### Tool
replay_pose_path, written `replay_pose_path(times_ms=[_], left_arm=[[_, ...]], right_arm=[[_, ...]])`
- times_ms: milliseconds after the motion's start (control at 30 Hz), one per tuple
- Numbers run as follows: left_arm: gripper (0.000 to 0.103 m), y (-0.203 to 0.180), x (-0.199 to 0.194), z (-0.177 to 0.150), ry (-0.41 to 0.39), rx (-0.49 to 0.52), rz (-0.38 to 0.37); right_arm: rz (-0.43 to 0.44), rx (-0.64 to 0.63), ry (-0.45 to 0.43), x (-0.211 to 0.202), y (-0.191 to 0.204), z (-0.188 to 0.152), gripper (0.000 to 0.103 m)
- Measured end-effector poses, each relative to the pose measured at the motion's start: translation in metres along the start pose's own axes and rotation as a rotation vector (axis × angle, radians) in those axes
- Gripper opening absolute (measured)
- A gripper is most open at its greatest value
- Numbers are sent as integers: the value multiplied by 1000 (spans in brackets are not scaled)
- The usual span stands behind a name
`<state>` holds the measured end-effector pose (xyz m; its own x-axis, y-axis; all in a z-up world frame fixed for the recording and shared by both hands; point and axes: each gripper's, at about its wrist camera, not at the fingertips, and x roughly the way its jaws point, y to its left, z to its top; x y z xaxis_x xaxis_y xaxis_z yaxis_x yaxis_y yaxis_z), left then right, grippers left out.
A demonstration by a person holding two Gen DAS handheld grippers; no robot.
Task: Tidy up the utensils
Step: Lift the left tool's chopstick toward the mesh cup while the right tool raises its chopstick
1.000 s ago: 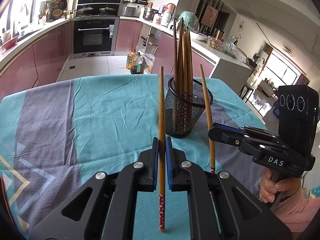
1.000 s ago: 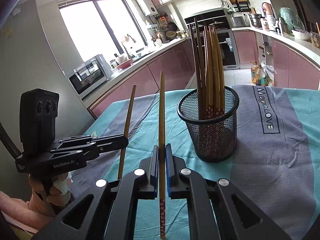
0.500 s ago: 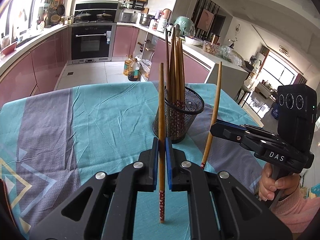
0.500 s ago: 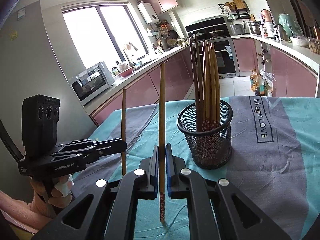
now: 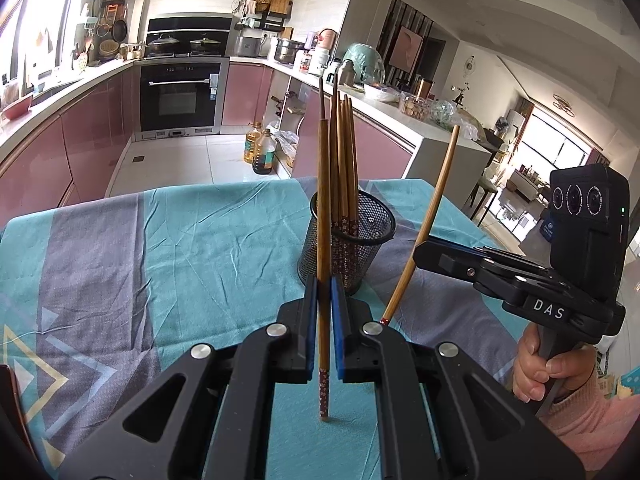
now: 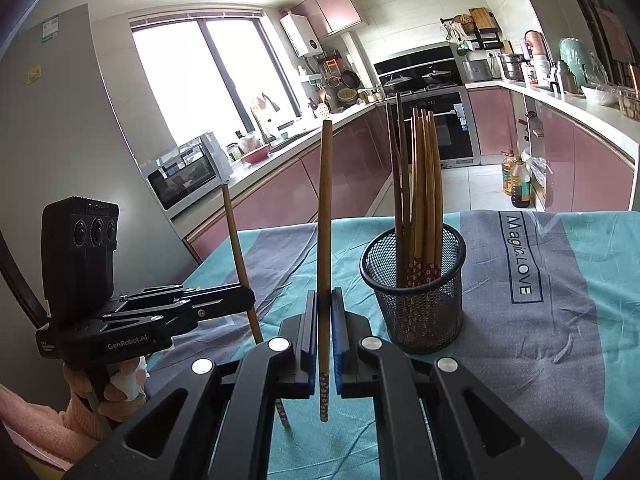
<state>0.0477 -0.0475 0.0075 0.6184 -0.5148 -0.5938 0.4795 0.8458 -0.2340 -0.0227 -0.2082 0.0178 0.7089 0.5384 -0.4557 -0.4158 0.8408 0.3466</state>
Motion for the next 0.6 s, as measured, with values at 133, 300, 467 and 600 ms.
replay_pose_path(times_ms=[133, 300, 467, 600], left_arm=[[8, -3, -3, 2, -8, 6, -4], [8, -4, -6, 3, -18, 12, -10], [8, -7, -7, 5, -25, 20, -12], [8, -10, -8, 7, -30, 28, -15]], right_arm=[[0, -8, -7, -1, 1, 4, 6], [-5, -14, -14, -3, 0, 7, 6], [-12, -11, -18, -4, -1, 9, 6], [-16, -15, -22, -6, -1, 10, 6]])
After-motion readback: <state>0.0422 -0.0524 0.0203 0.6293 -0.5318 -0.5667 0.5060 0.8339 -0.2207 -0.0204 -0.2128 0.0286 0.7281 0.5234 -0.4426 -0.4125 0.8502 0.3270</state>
